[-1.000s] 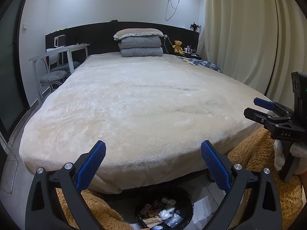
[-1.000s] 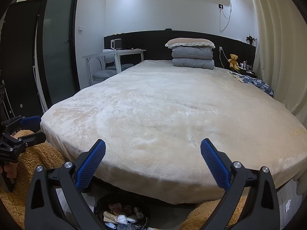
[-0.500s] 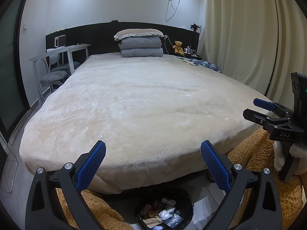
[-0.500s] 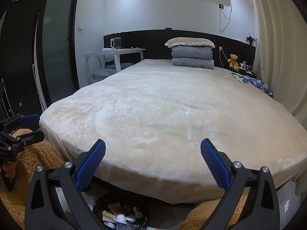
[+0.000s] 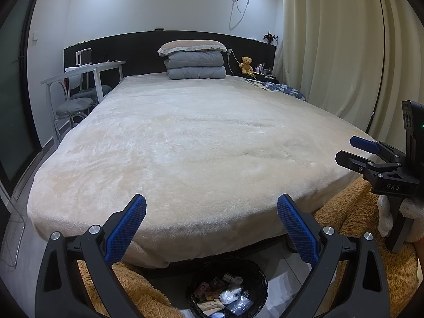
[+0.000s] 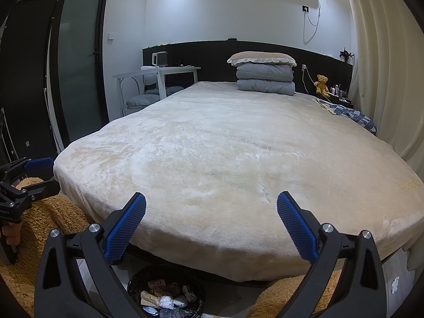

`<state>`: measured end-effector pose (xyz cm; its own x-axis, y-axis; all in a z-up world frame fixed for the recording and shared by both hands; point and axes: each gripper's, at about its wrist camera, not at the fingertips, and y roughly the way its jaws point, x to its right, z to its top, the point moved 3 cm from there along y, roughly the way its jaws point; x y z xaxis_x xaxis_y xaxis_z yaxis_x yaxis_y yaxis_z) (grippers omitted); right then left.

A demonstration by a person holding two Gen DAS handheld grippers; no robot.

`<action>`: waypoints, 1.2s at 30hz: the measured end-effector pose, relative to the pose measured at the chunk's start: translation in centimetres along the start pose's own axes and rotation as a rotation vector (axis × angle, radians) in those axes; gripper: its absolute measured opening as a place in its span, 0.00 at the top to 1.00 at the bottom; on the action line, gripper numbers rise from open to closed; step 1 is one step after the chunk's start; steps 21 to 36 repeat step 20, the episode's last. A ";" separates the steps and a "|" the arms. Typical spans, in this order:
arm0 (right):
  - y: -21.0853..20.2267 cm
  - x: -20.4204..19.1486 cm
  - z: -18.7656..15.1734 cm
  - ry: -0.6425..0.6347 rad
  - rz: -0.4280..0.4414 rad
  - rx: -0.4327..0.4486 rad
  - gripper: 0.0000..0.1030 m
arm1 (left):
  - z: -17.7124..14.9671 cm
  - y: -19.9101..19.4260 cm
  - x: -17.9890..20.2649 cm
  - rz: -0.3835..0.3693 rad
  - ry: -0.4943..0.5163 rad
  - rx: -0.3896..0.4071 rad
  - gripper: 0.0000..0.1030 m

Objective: Collect trash

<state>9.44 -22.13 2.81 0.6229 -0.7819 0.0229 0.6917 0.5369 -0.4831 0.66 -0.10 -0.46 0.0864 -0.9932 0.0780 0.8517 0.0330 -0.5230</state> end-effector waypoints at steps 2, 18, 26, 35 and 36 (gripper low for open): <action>0.0 0.0 0.0 -0.002 -0.001 0.001 0.05 | 0.0 -0.1 0.1 0.002 -0.001 -0.001 0.07; -0.2 0.5 -0.4 -0.003 -0.003 -0.001 0.05 | -0.1 -0.2 0.4 -0.006 -0.009 -0.009 0.07; -0.2 0.6 -0.4 -0.002 -0.002 0.001 0.05 | -0.1 -0.1 0.4 -0.011 -0.012 -0.012 0.07; -0.2 0.6 -0.4 -0.002 -0.002 0.001 0.05 | -0.1 -0.1 0.4 -0.011 -0.012 -0.012 0.07; -0.2 0.6 -0.4 -0.002 -0.002 0.001 0.05 | -0.1 -0.1 0.4 -0.011 -0.012 -0.012 0.07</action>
